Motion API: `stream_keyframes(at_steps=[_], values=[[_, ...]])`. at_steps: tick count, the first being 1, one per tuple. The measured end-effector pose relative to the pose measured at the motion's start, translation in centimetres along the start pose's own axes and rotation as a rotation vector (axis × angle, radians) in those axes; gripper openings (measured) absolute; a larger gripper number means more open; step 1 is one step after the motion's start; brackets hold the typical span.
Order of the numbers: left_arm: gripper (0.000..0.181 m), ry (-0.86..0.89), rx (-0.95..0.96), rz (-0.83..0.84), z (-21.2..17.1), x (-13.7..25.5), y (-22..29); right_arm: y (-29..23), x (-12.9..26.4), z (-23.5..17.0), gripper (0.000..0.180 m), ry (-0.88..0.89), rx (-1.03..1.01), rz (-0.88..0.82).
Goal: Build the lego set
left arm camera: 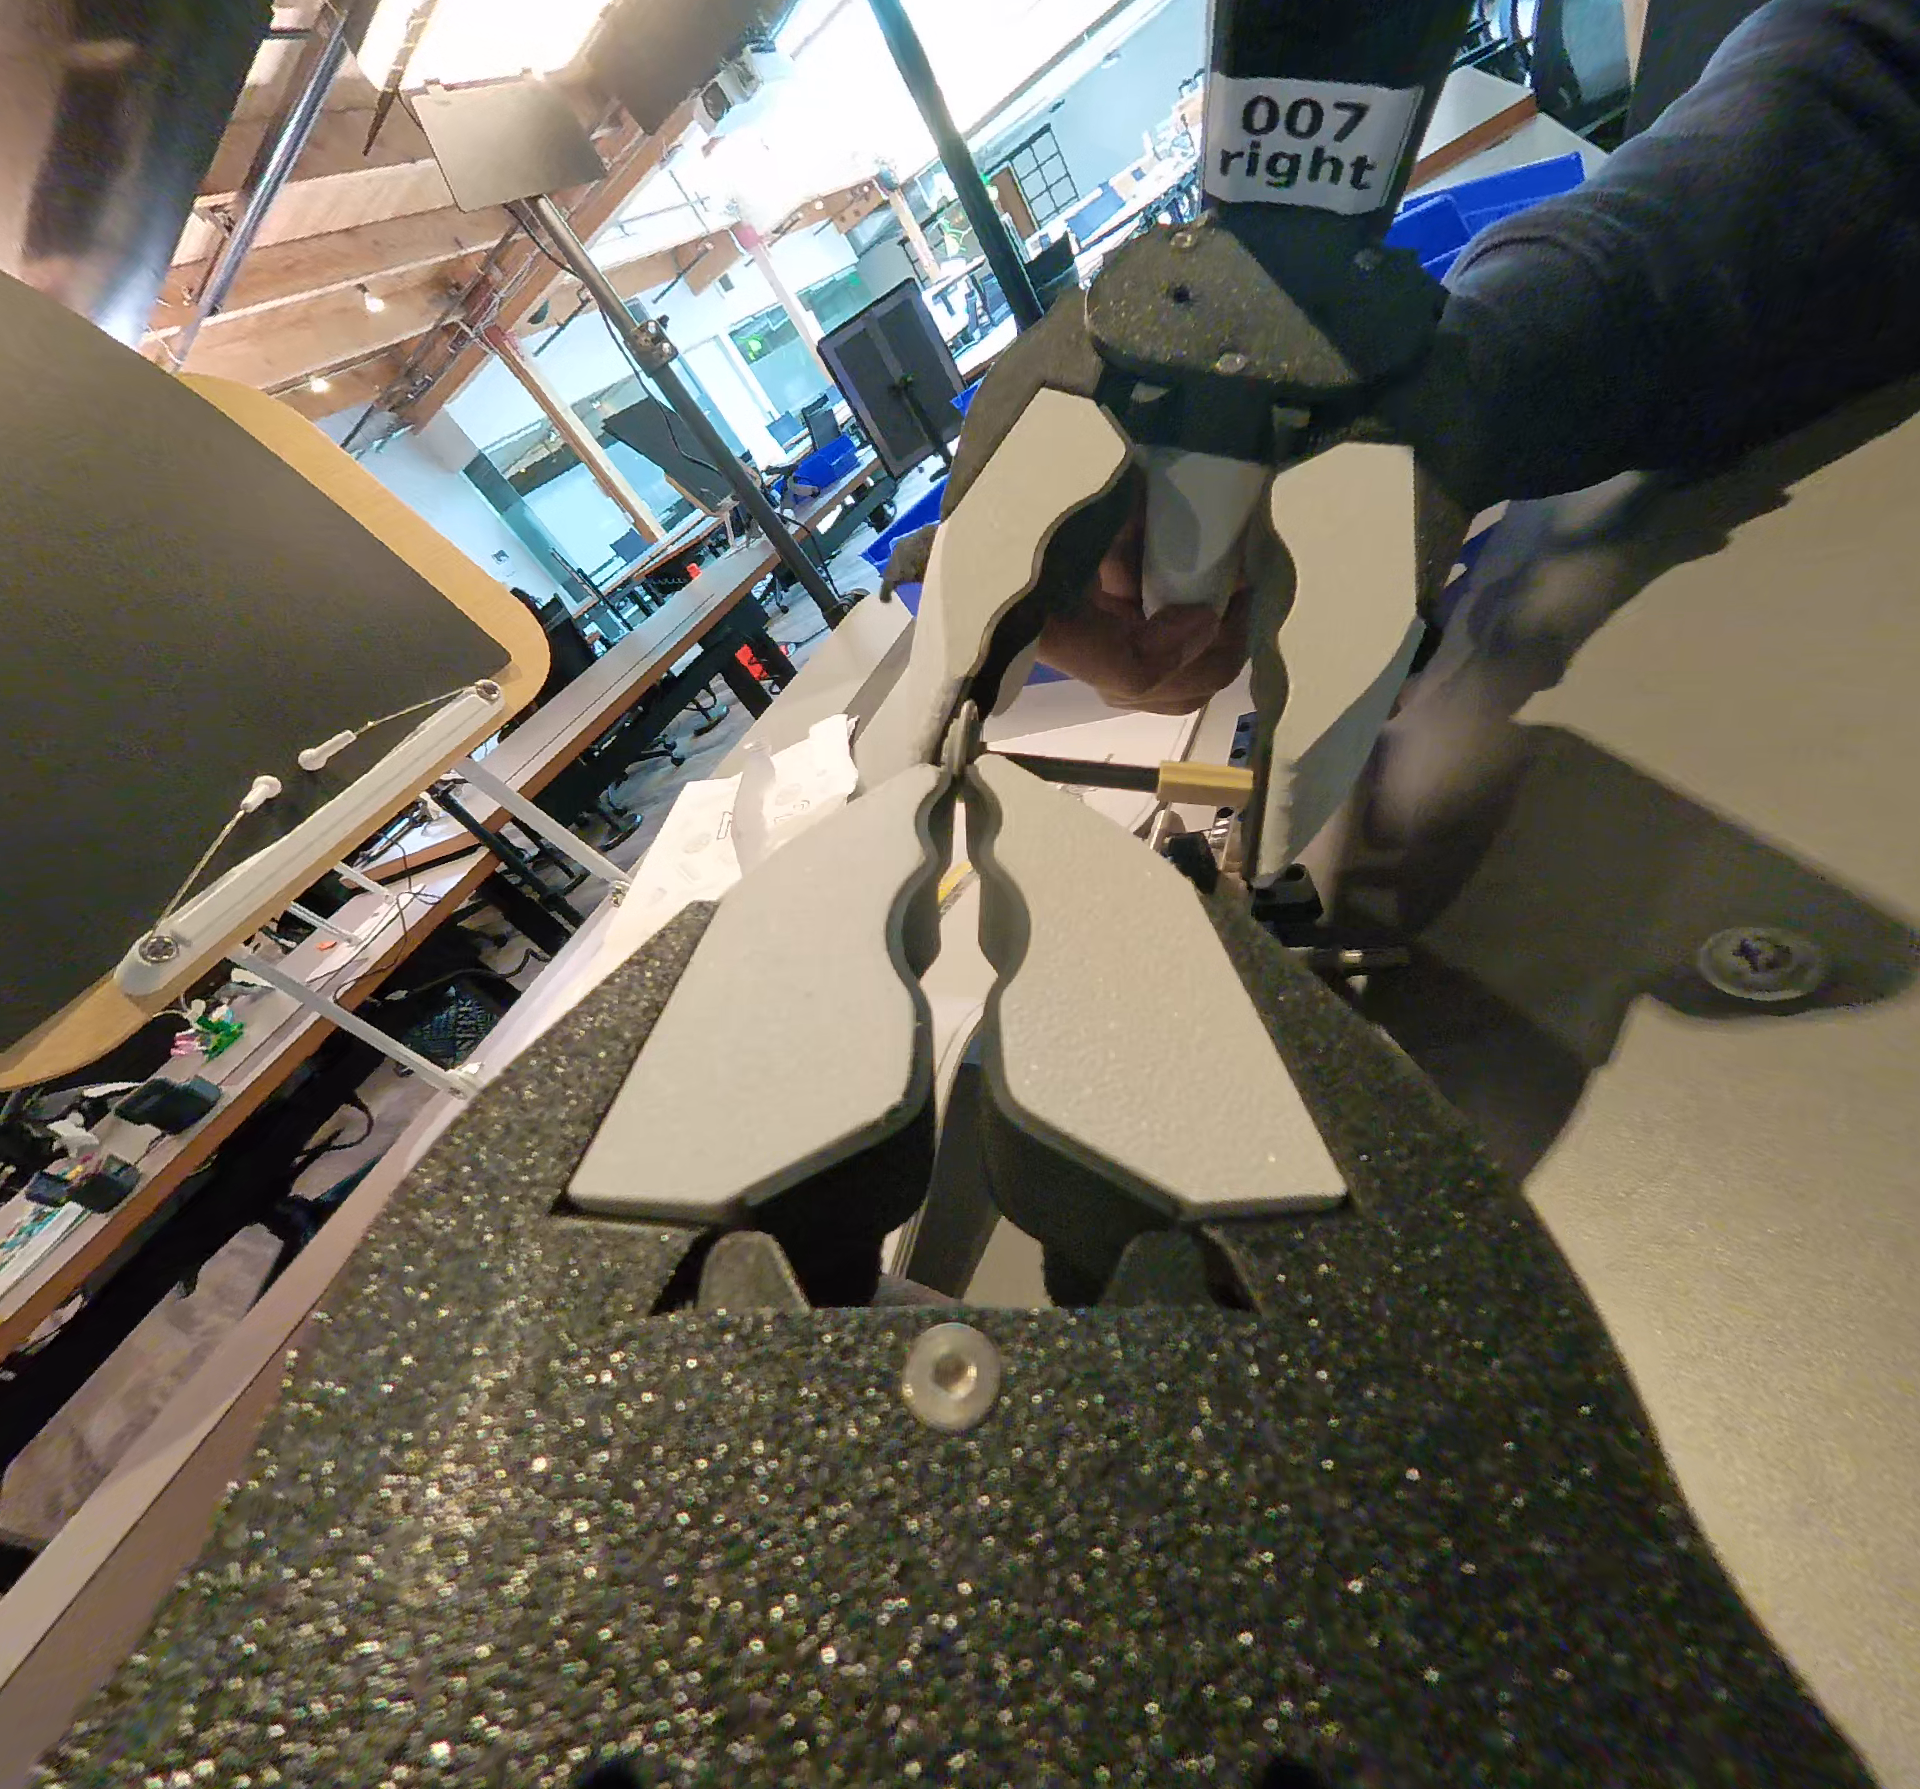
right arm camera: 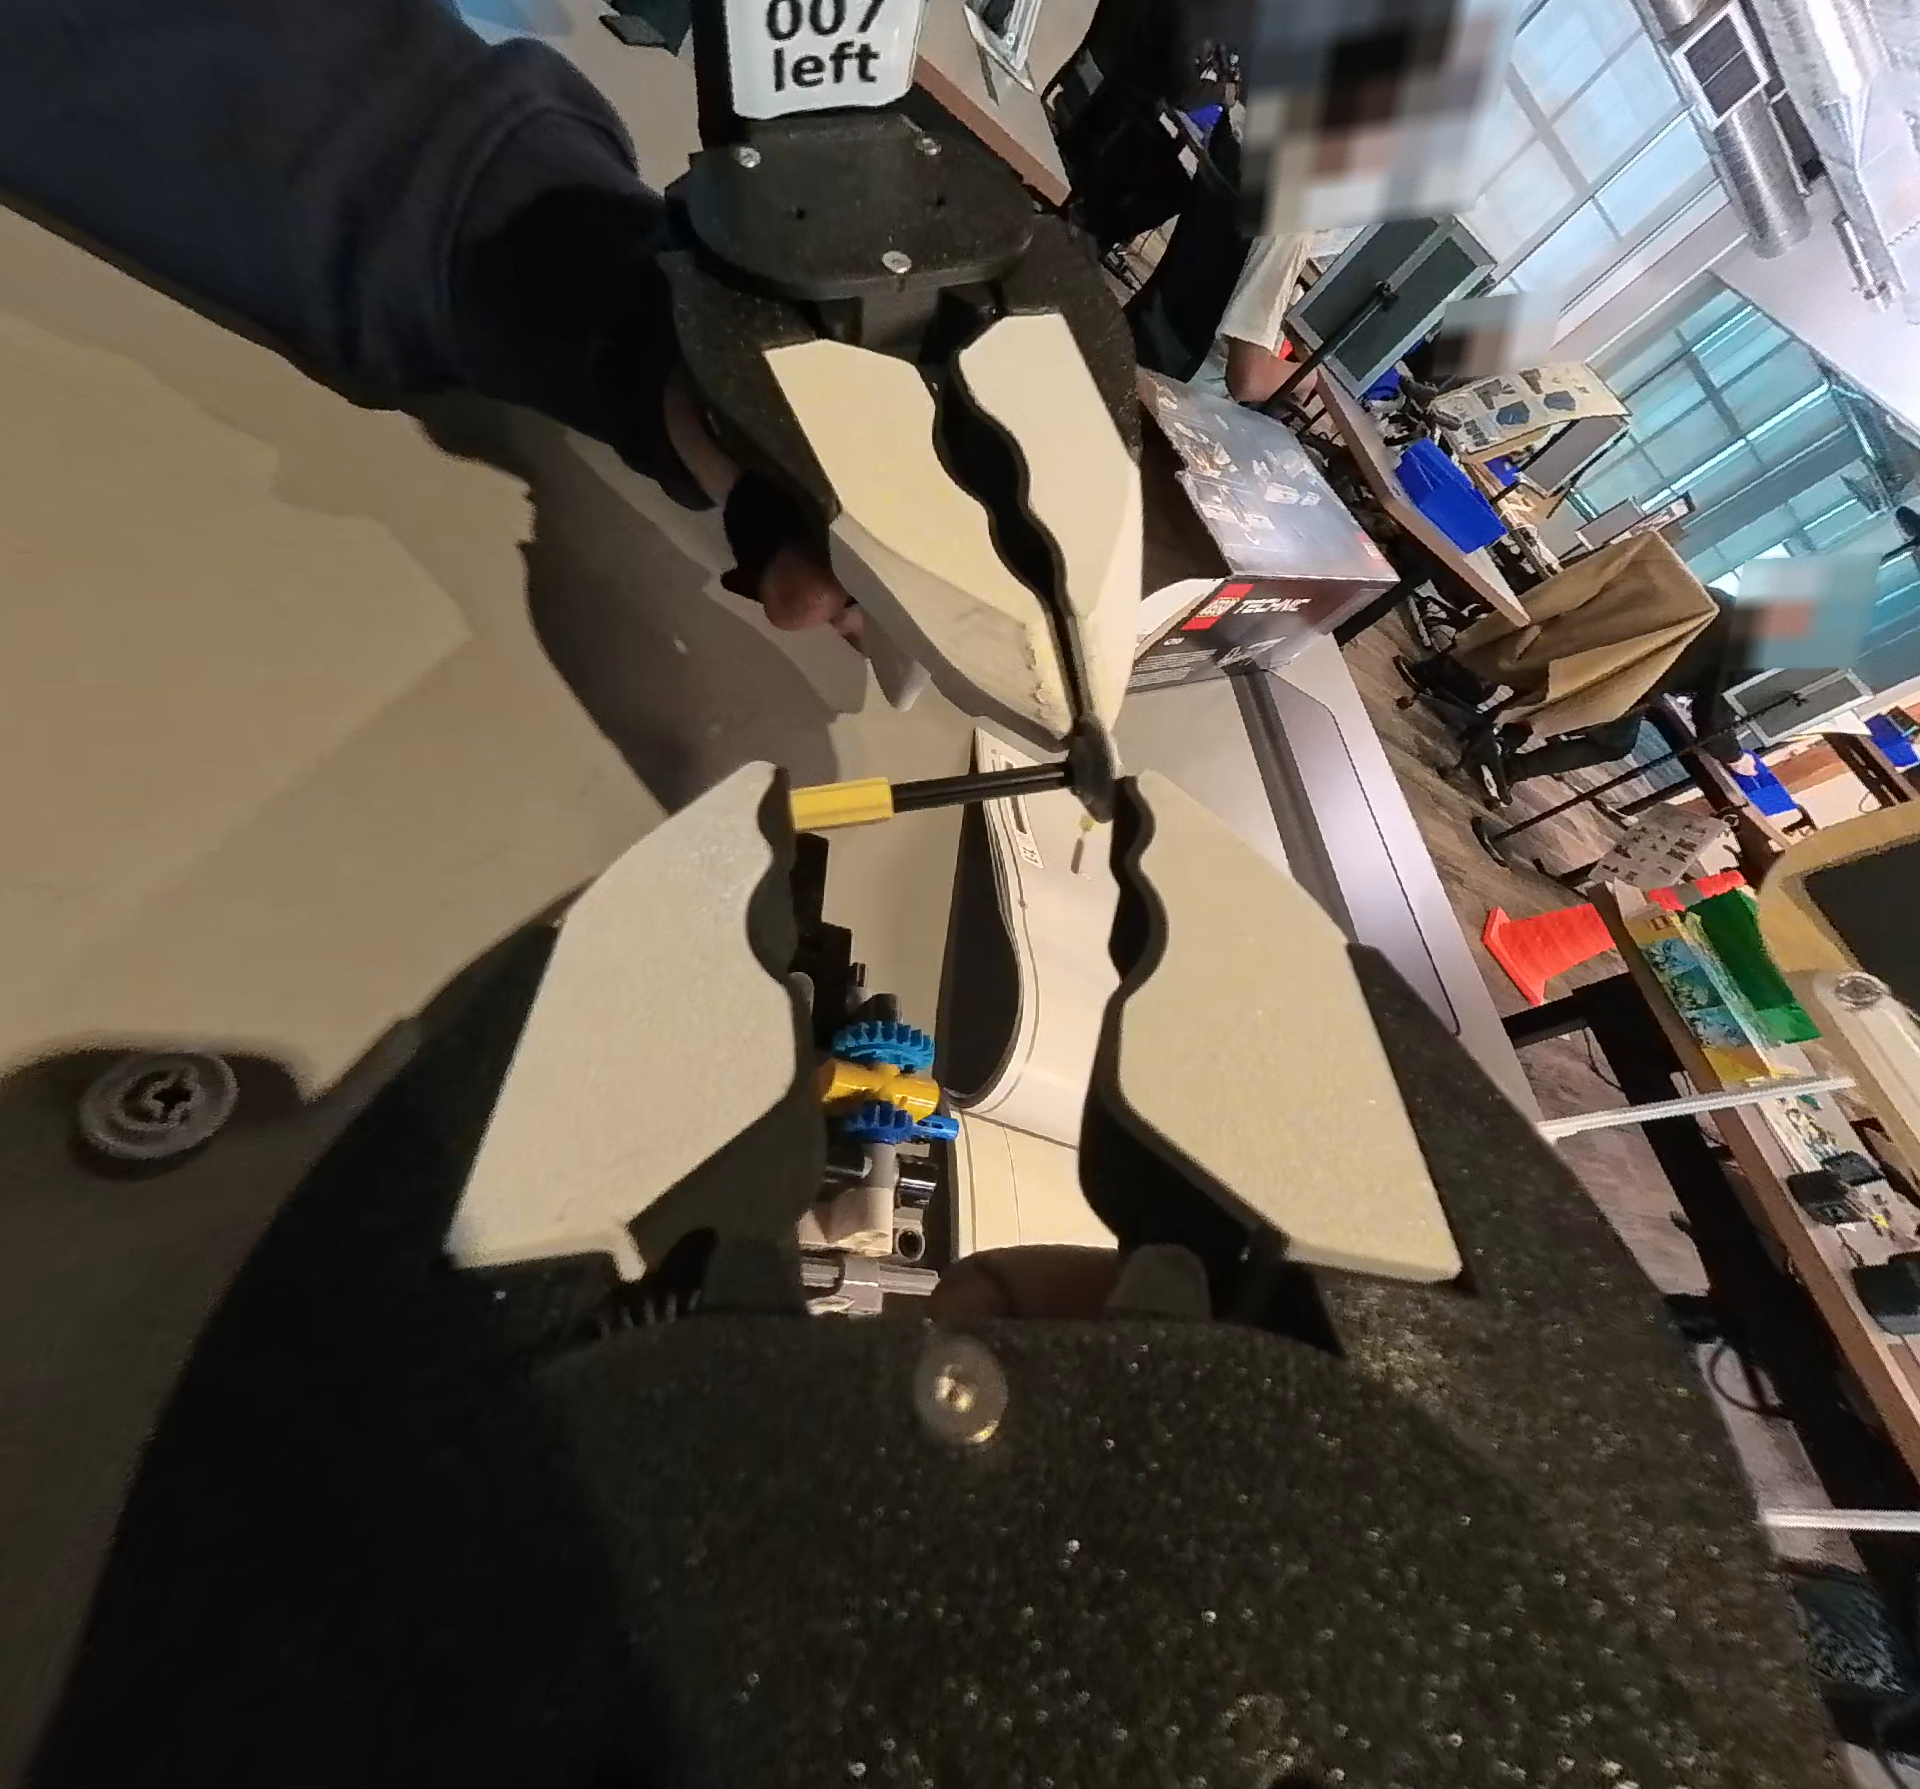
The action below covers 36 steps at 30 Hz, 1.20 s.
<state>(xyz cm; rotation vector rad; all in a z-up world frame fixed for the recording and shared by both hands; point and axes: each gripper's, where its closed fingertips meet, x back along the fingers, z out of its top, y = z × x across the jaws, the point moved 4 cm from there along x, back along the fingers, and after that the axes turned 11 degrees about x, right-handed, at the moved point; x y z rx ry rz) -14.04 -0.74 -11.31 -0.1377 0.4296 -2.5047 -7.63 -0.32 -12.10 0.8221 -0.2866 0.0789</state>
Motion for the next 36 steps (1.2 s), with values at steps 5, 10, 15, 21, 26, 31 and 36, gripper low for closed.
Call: stream_keyframes(at_steps=[5, 10, 15, 21, 26, 31, 36], values=[[0.002, 0.0, -0.007, -0.002, 0.02, 0.05, 0.04, -0.02, -0.04, 0.03, 0.058, -0.007, 0.018, -0.01], [0.002, -0.005, -0.02, -0.001, 0.0, 0.06, 0.09, -0.03, -0.09, -0.02, 0.056, -0.013, 0.032, -0.022], [0.002, -0.007, -0.021, -0.006, 0.03, 0.13, 0.11, -0.07, -0.15, 0.0, 0.056, -0.021, 0.046, -0.031], [0.002, -0.005, -0.025, -0.012, 0.11, 0.2, 0.19, -0.12, -0.15, 0.06, 0.055, -0.025, 0.064, -0.04], [0.002, -0.006, -0.034, -0.011, 0.14, 0.23, 0.23, -0.13, -0.15, 0.09, 0.054, -0.031, 0.076, -0.047], [0.002, -0.015, -0.062, -0.029, 0.04, 0.09, 0.73, 0.28, 0.12, 0.0, 0.035, -0.038, 0.073, -0.067], [0.002, -0.022, -0.079, -0.016, 0.19, 0.05, 0.71, 0.42, 0.2, 0.02, 0.035, -0.031, 0.071, -0.071]])
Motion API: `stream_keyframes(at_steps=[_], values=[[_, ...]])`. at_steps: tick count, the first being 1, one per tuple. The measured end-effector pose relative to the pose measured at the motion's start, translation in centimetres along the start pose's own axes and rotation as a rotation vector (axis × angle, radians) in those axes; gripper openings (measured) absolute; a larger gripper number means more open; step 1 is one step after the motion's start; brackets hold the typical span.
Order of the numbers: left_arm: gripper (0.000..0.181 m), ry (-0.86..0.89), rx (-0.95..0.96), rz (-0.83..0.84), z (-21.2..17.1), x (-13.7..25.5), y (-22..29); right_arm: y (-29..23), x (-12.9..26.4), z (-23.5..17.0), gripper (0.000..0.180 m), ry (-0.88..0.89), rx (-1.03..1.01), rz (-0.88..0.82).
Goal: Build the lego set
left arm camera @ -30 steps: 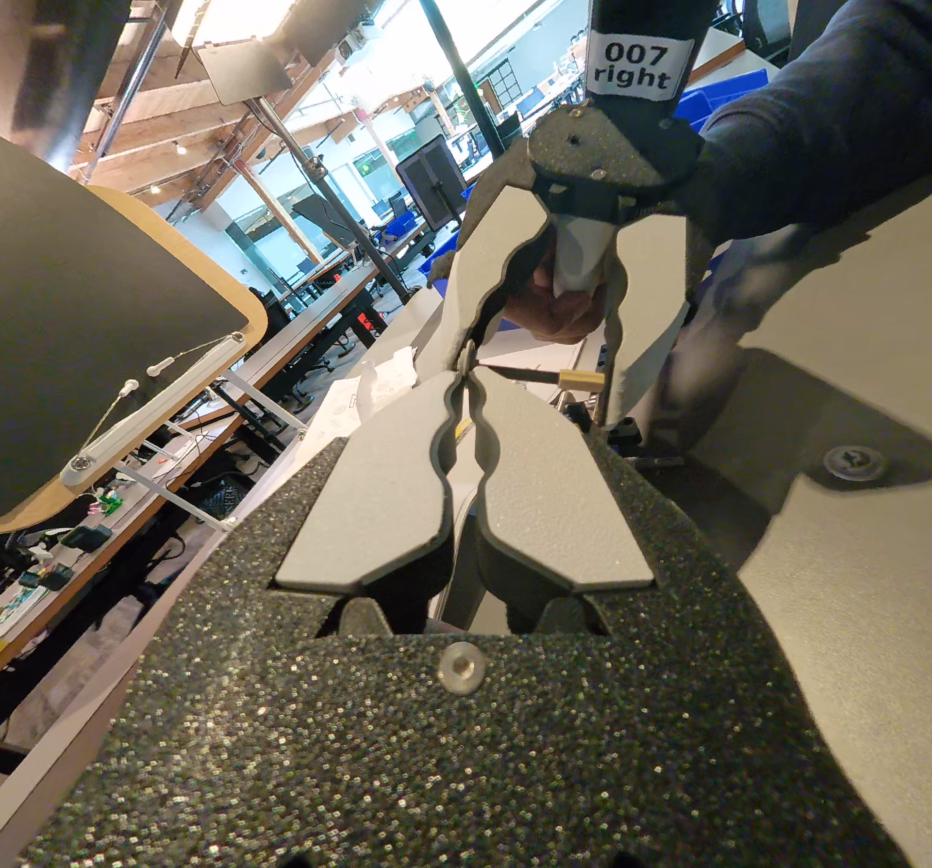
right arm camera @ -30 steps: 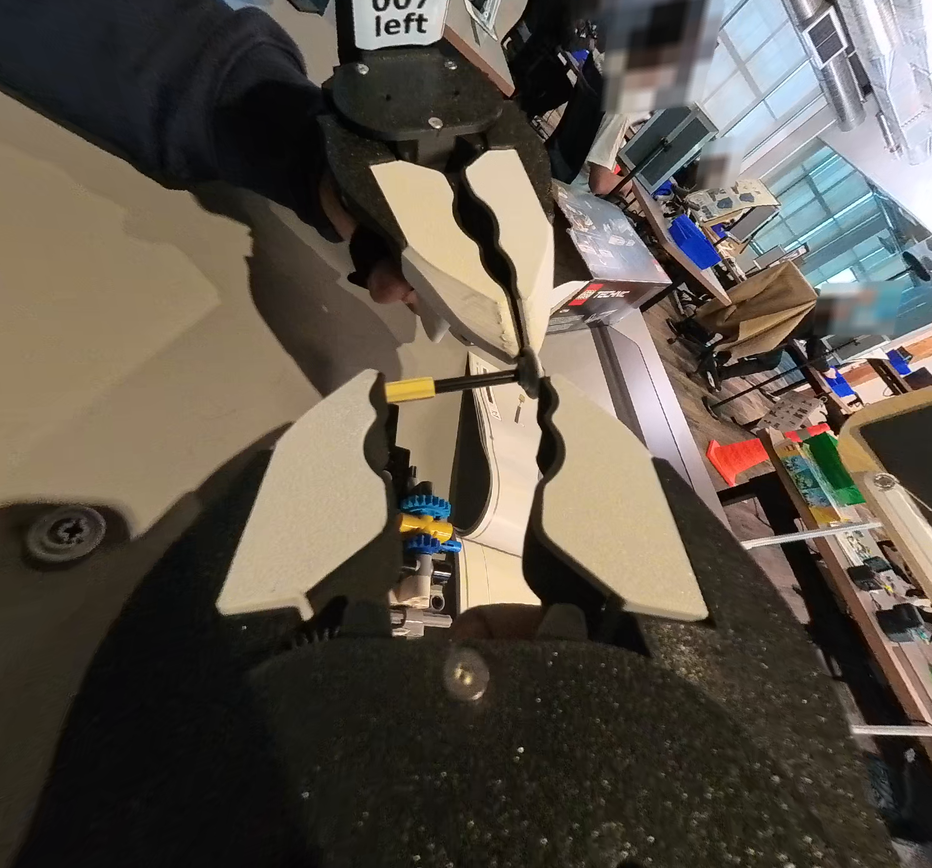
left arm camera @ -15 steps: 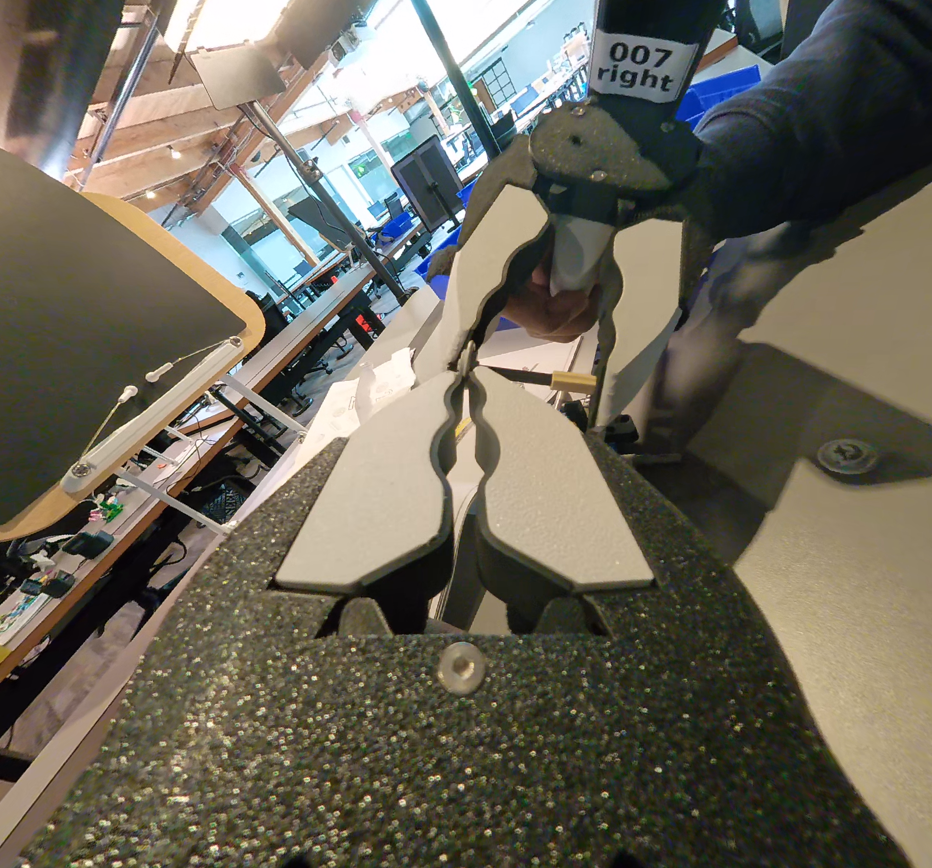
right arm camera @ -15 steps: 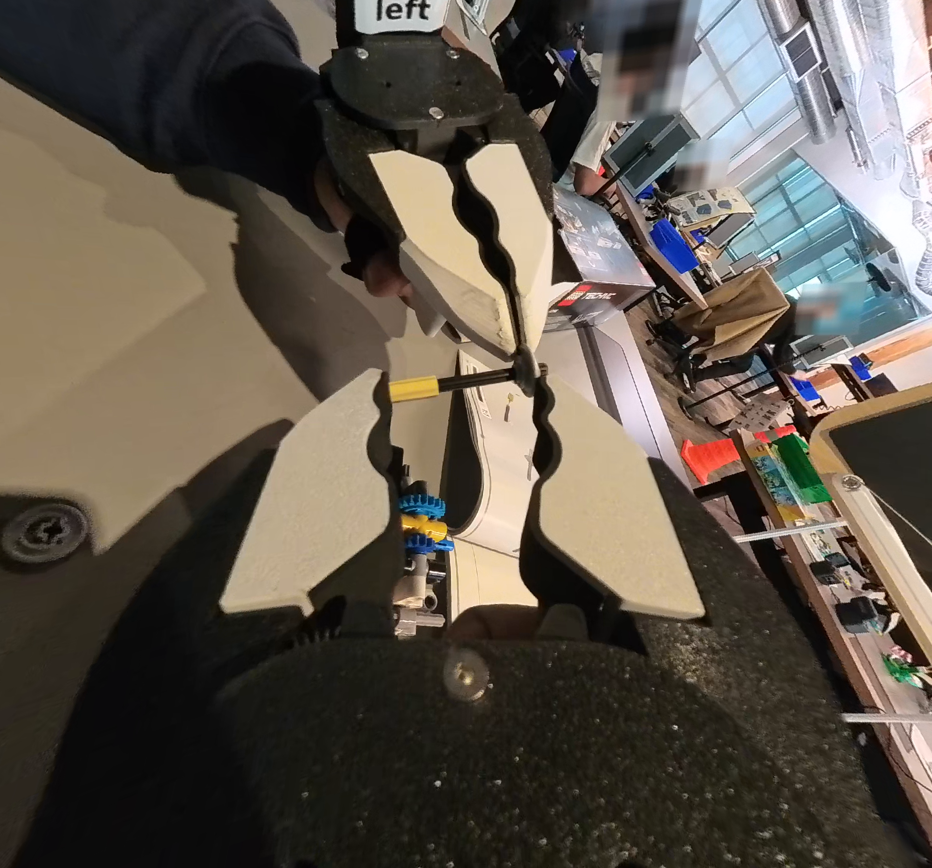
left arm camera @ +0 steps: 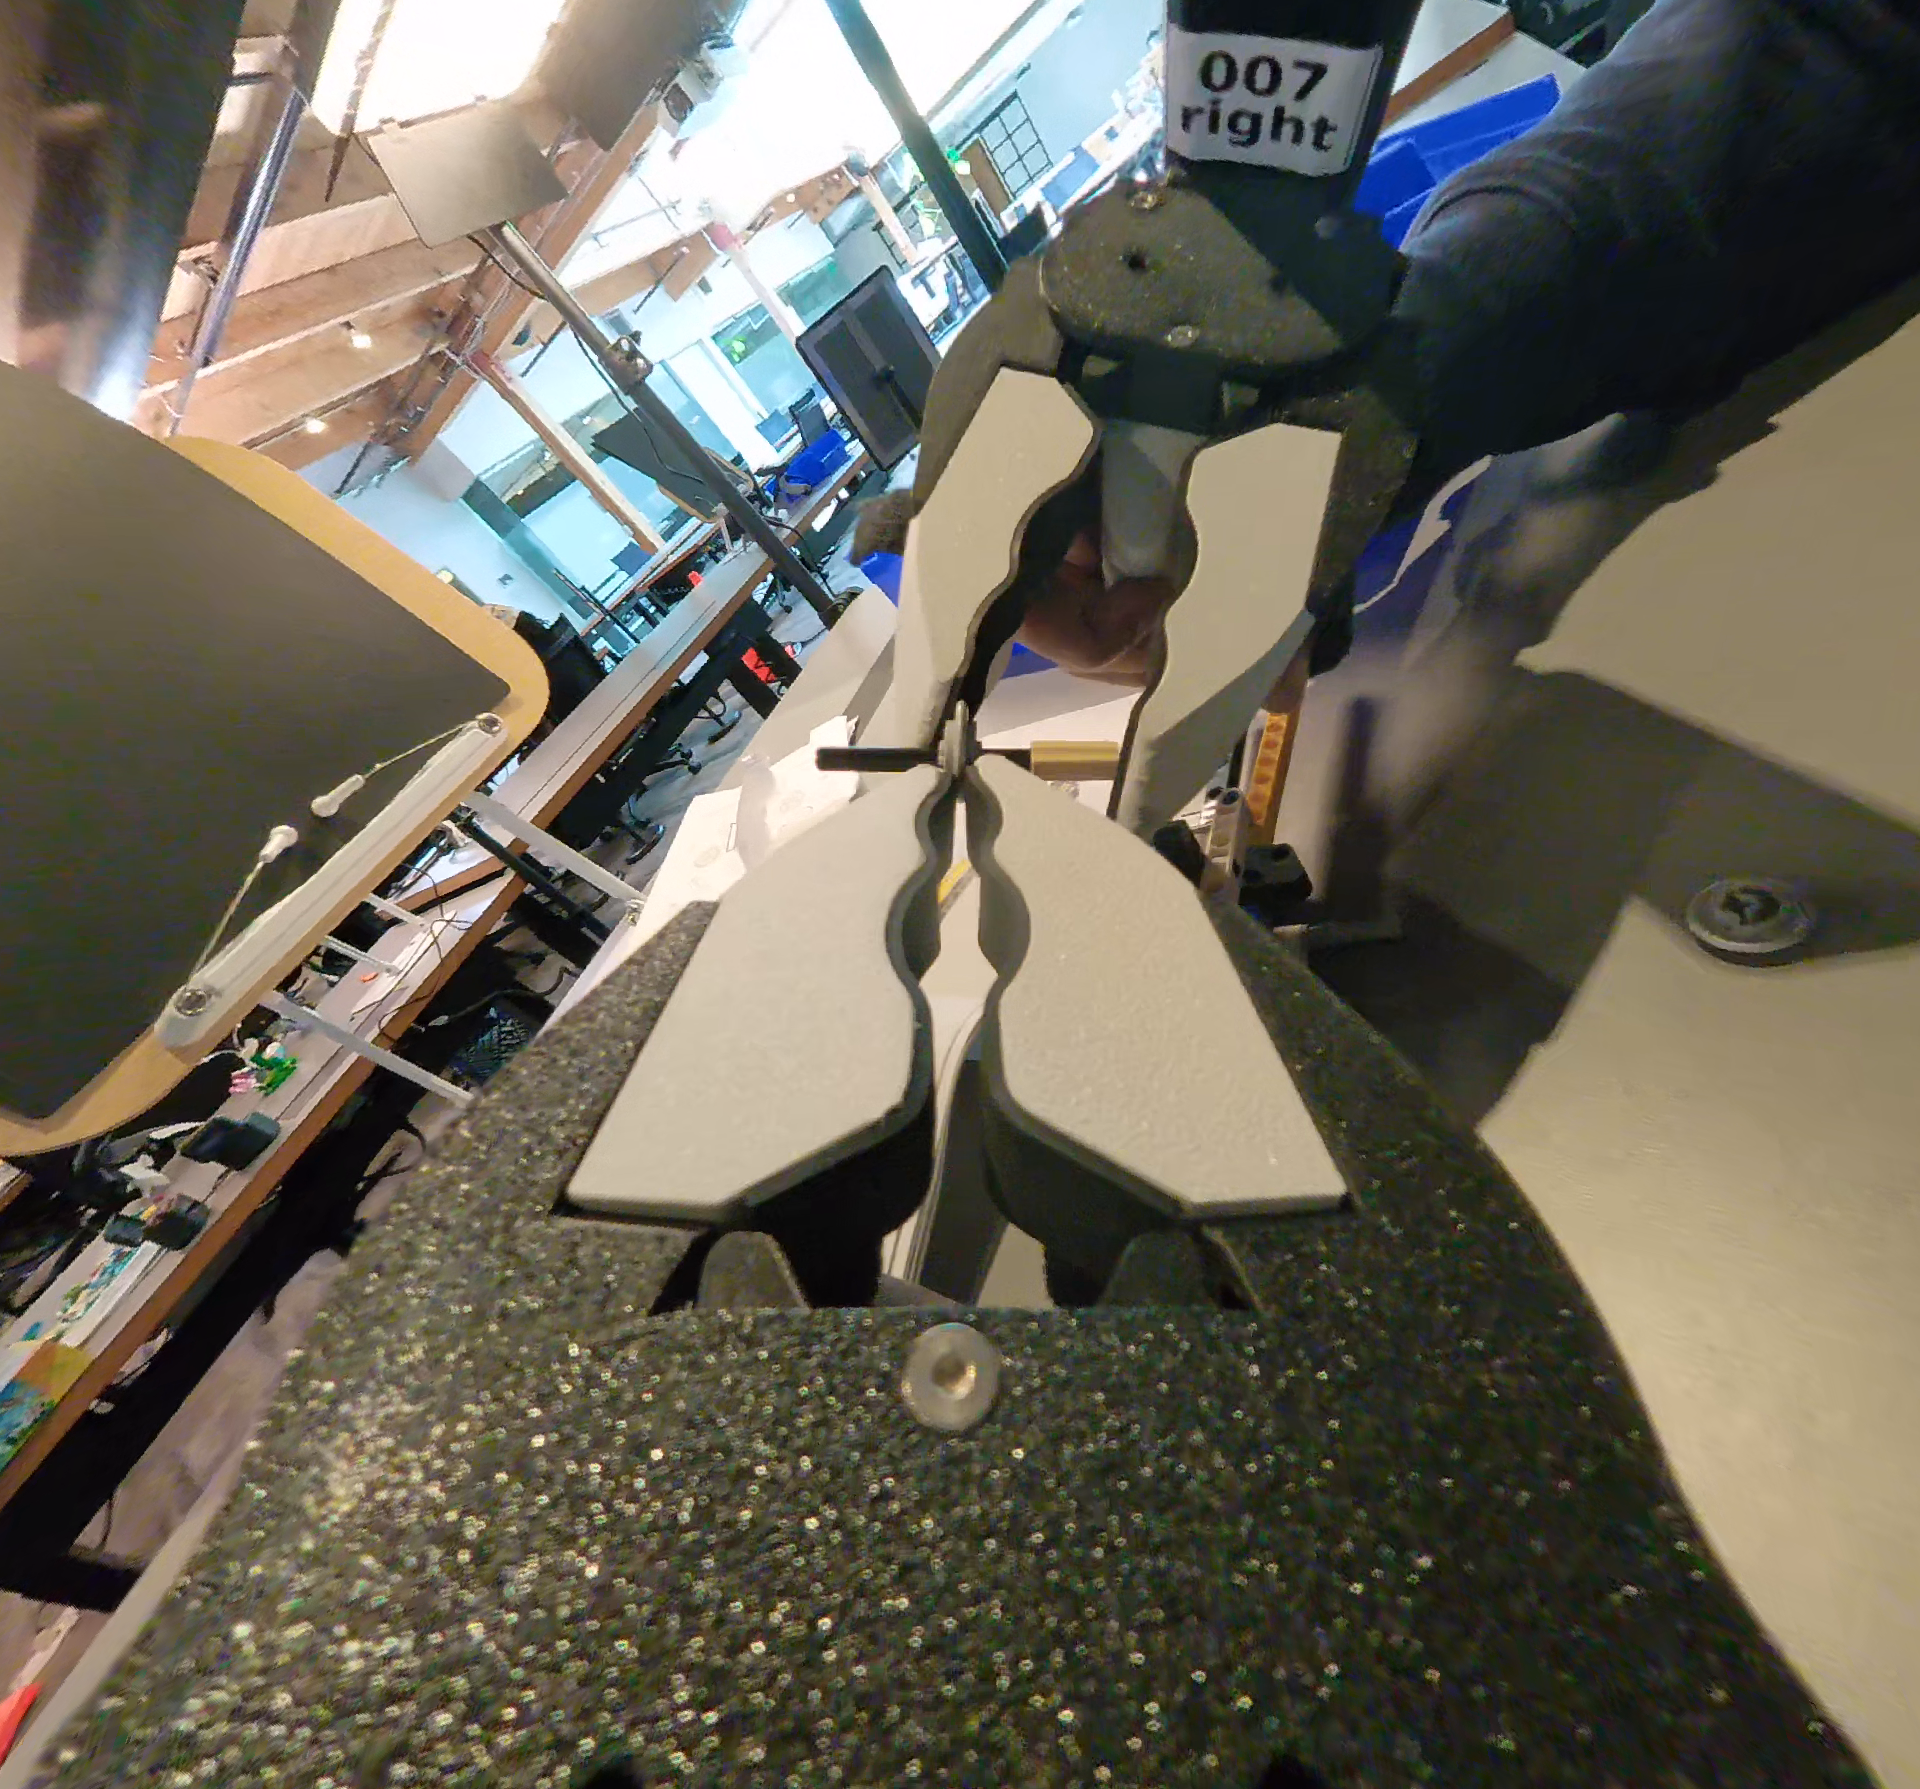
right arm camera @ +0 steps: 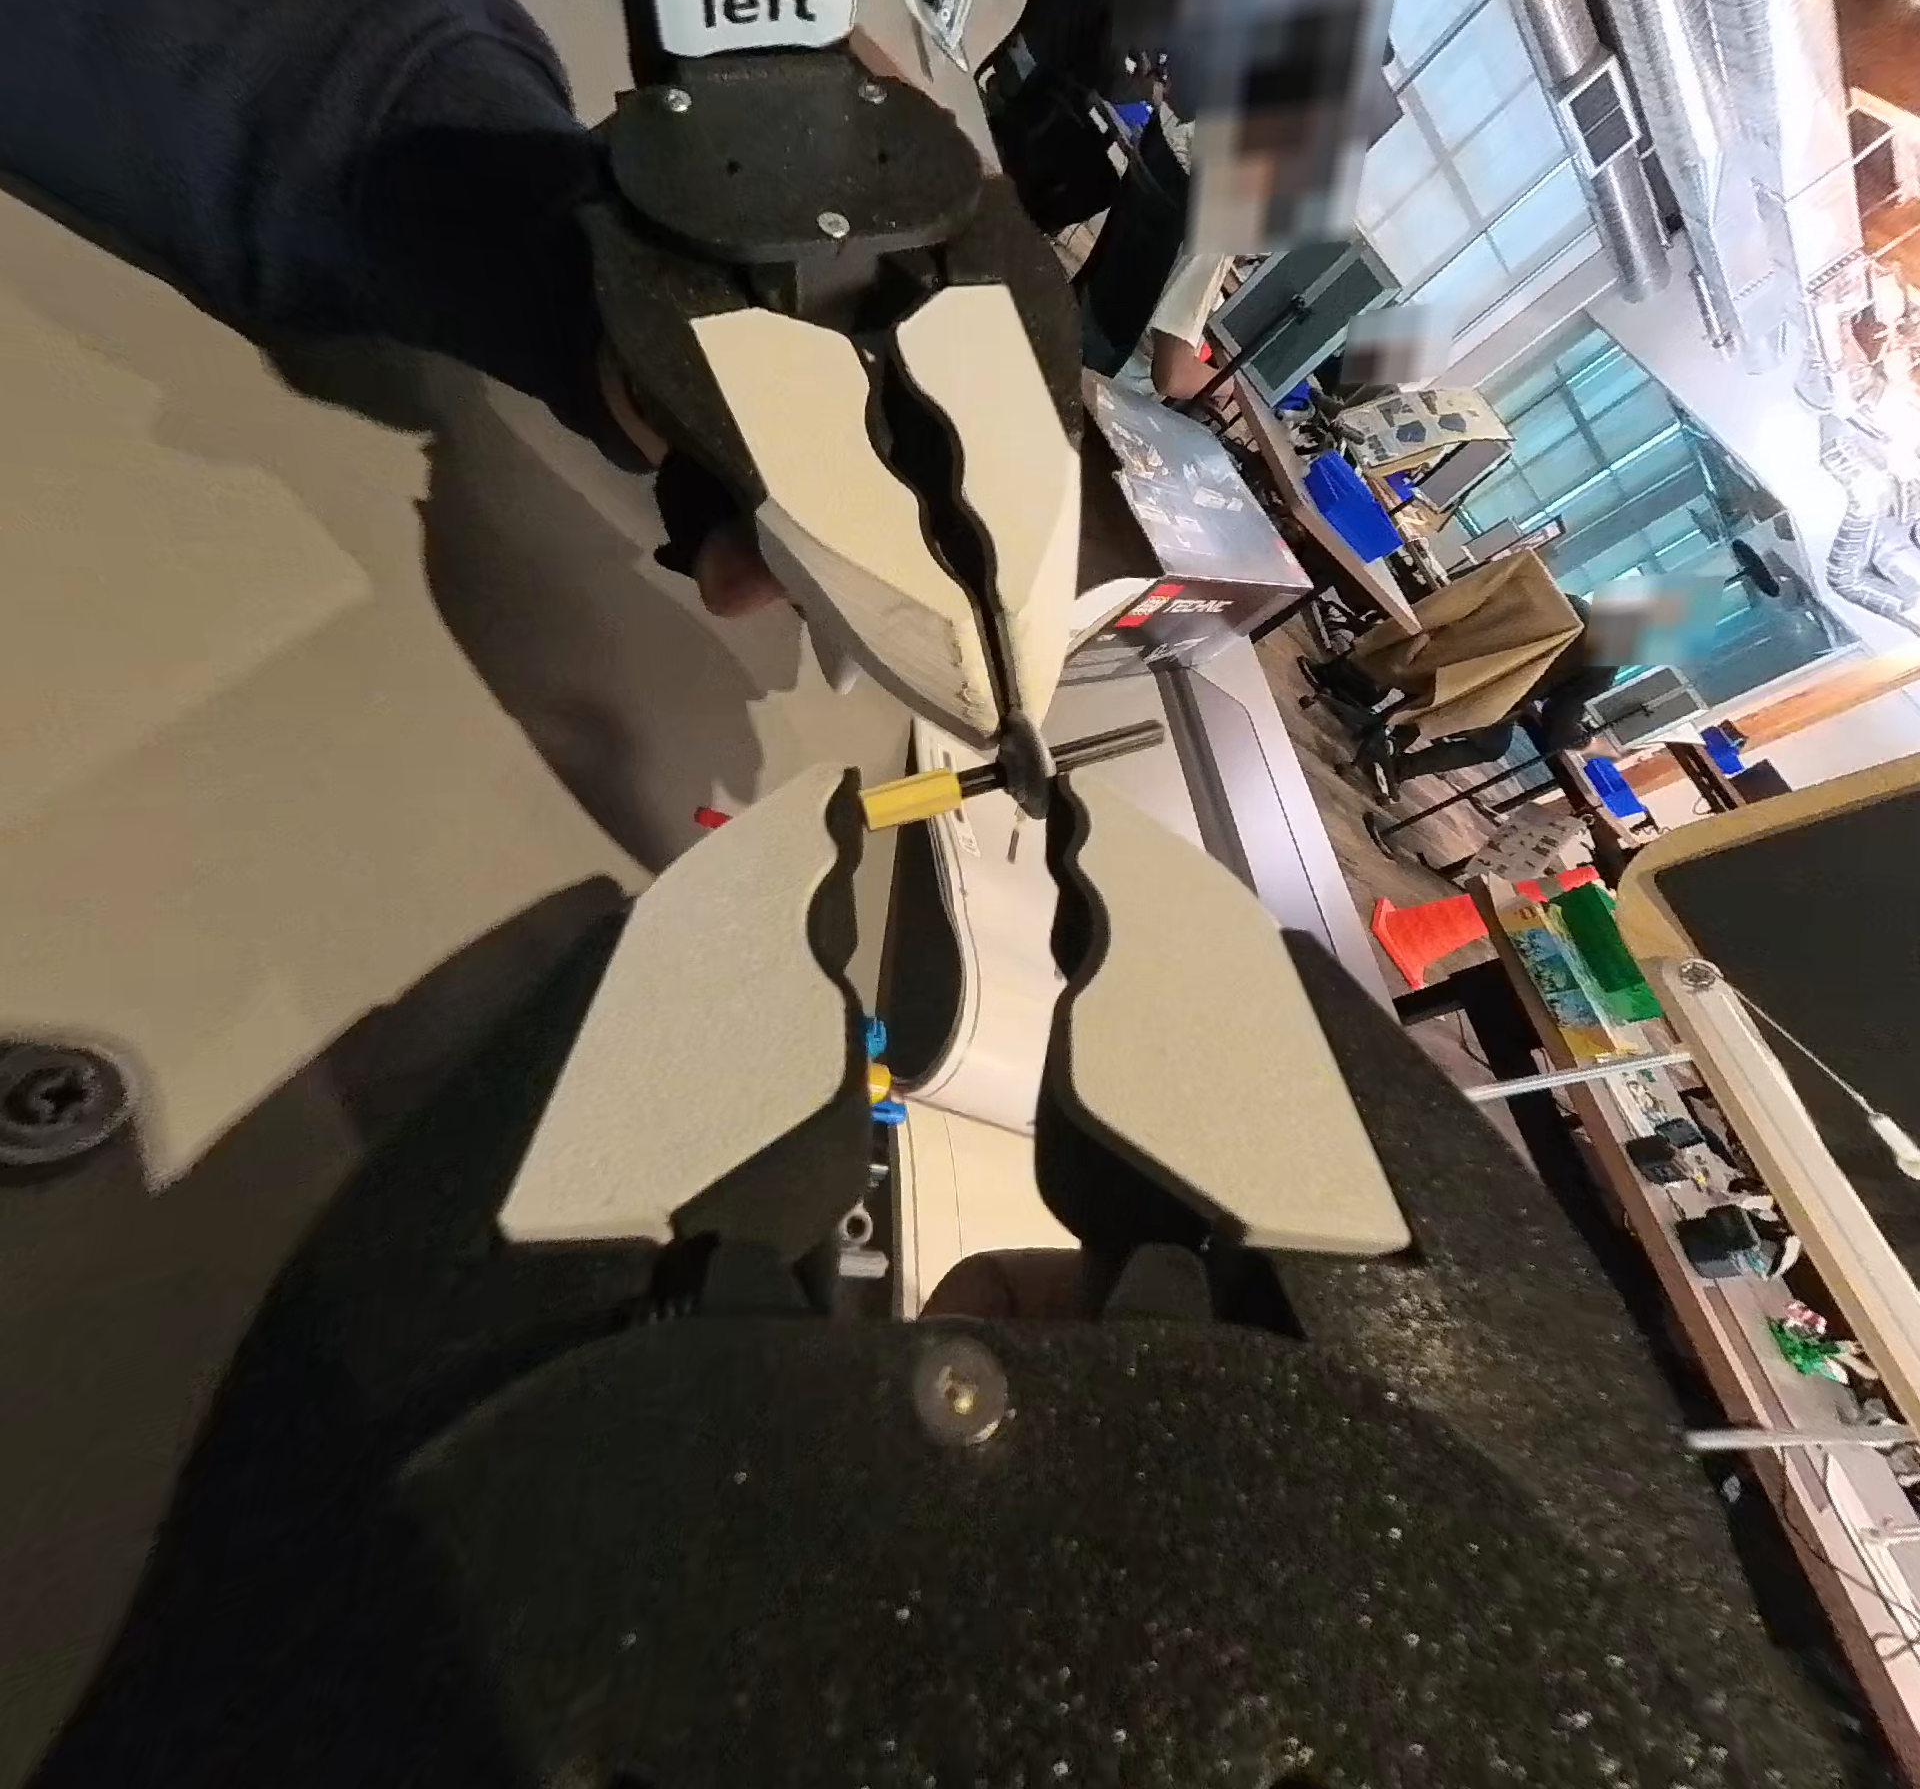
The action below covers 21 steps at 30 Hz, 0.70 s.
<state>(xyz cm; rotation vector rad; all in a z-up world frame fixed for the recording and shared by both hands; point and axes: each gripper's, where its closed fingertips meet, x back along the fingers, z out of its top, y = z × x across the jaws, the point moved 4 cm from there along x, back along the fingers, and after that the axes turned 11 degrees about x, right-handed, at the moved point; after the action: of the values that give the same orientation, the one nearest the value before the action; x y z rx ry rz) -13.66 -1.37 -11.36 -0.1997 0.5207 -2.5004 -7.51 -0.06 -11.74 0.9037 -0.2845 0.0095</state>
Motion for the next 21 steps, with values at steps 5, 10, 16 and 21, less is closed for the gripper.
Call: stream_keyframes(at_steps=[5, 10, 16, 21], values=[[0.002, -0.002, 0.01, -0.009, -0.09, 0.04, 0.02, -0.14, -0.05, -0.06, 0.035, -0.003, 0.018, -0.012], [0.002, 0.003, 0.012, -0.016, 0.0, 0.12, 0.04, -0.18, -0.03, 0.05, 0.035, 0.0, 0.029, -0.021], [0.002, 0.007, 0.014, -0.023, 0.07, 0.19, 0.07, -0.23, -0.02, 0.15, 0.034, 0.003, 0.037, -0.029], [0.002, 0.004, 0.008, -0.024, 0.03, 0.2, 0.09, -0.25, -0.02, 0.14, 0.034, 0.0, 0.037, -0.029]])
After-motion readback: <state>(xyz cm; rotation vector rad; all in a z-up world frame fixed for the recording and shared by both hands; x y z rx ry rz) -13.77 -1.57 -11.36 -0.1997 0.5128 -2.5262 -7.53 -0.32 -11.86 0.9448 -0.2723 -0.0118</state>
